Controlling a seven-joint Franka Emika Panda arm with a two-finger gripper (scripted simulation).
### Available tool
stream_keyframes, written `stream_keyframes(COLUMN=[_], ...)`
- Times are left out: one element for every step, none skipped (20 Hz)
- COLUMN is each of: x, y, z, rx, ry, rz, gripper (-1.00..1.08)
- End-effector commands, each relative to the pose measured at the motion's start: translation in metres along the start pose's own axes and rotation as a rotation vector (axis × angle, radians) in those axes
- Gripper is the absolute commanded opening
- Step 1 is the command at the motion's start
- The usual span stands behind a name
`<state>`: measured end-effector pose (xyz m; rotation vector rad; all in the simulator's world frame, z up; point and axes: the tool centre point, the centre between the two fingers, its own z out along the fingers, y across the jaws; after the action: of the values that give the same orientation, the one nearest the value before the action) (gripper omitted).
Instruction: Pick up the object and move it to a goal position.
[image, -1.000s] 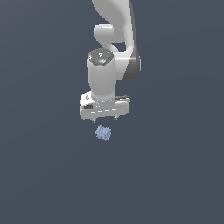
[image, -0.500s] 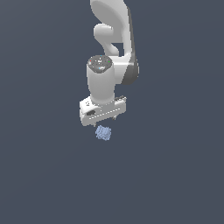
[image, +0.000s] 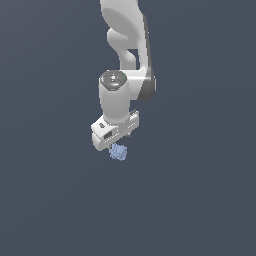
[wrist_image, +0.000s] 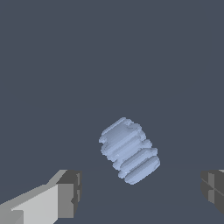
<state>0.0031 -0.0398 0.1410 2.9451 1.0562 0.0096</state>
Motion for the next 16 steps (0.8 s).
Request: stream_keyframes(x=[-0.001, -0.001, -0.001, -0.002, -0.002, -0.002, -0.002, -0.003, -0.003, -0.003, -0.003, -0.004, -0.004, -0.004, -0.004, -0.004], y=[0.001, 0.001, 0.001, 0.001, 0.002, 0.002, 0.002, 0.002, 0.002, 0.003, 0.003, 0.003, 0.003, 0.003, 0.003, 0.003], z=[0.004, 0.006, 0.008, 0.01, 0.011, 0.013, 0.015, 0.017, 0.018, 0.02, 0.022, 0.023, 0.025, 0.027, 0.028, 0.029], rx=[0.001, 0.002, 0.002, 0.003, 0.003, 0.004, 0.004, 0.005, 0.006, 0.006, 0.007, 0.008, 0.008, 0.009, 0.01, 0.01], ry=[-0.001, -0.001, -0.002, -0.002, -0.002, -0.002, -0.002, -0.002, -0.002, -0.002, -0.002, -0.002, -0.002, -0.001, -0.001, -0.001], rz=[-0.07, -0.097, -0.124, -0.151, -0.178, -0.206, -0.233, -0.26, -0.287, -0.314, -0.341, -0.368, -0.394, -0.418, -0.441, -0.462], gripper=[1.0, 1.0, 1.0, 1.0, 1.0, 1.0, 1.0, 1.0, 1.0, 1.0, 1.0, 1.0, 1.0, 1.0, 1.0, 1.0])
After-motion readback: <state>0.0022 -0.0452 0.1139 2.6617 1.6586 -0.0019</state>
